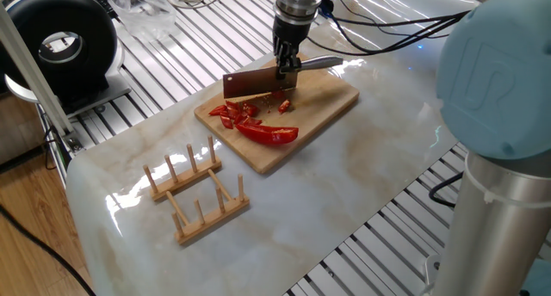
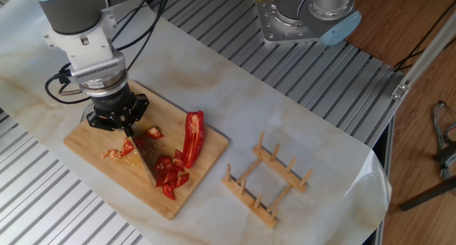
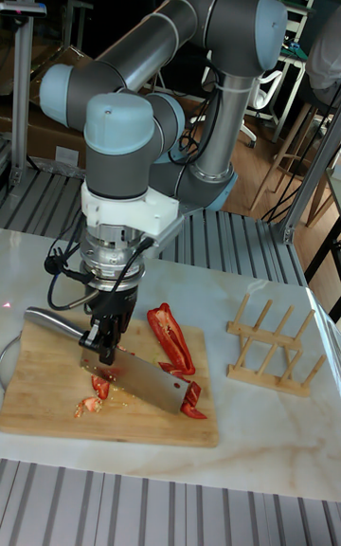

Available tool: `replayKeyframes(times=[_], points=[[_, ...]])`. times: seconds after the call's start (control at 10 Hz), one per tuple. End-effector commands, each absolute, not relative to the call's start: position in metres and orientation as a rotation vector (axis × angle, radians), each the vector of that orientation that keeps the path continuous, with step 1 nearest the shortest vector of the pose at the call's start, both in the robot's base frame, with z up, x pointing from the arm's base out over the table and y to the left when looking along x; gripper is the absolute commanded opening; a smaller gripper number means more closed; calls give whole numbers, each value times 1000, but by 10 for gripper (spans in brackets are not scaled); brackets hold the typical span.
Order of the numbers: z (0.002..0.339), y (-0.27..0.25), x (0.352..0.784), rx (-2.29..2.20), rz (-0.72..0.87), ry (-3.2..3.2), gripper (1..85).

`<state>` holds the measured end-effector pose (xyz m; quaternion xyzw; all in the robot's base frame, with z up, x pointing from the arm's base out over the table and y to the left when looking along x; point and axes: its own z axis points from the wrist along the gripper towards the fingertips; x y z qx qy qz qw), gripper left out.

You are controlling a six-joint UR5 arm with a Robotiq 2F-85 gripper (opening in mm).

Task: Chop the chili peppers

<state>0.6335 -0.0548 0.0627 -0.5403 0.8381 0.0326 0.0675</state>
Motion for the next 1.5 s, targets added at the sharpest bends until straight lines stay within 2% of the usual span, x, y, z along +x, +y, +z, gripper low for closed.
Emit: replayKeyframes(times=[0.0, 0.3, 0.5, 0.8, 1.1, 1.4], points=[[63, -43, 640, -1595, 119, 2522, 13], [69, -42, 637, -1588, 133, 2523, 13], [87, -39, 635, -1539, 99, 2558, 13], [99, -41, 612, -1426, 116, 2635, 13], [99, -60, 608, -1347, 23, 2668, 13], [102, -68, 631, -1210, -66, 2664, 13]])
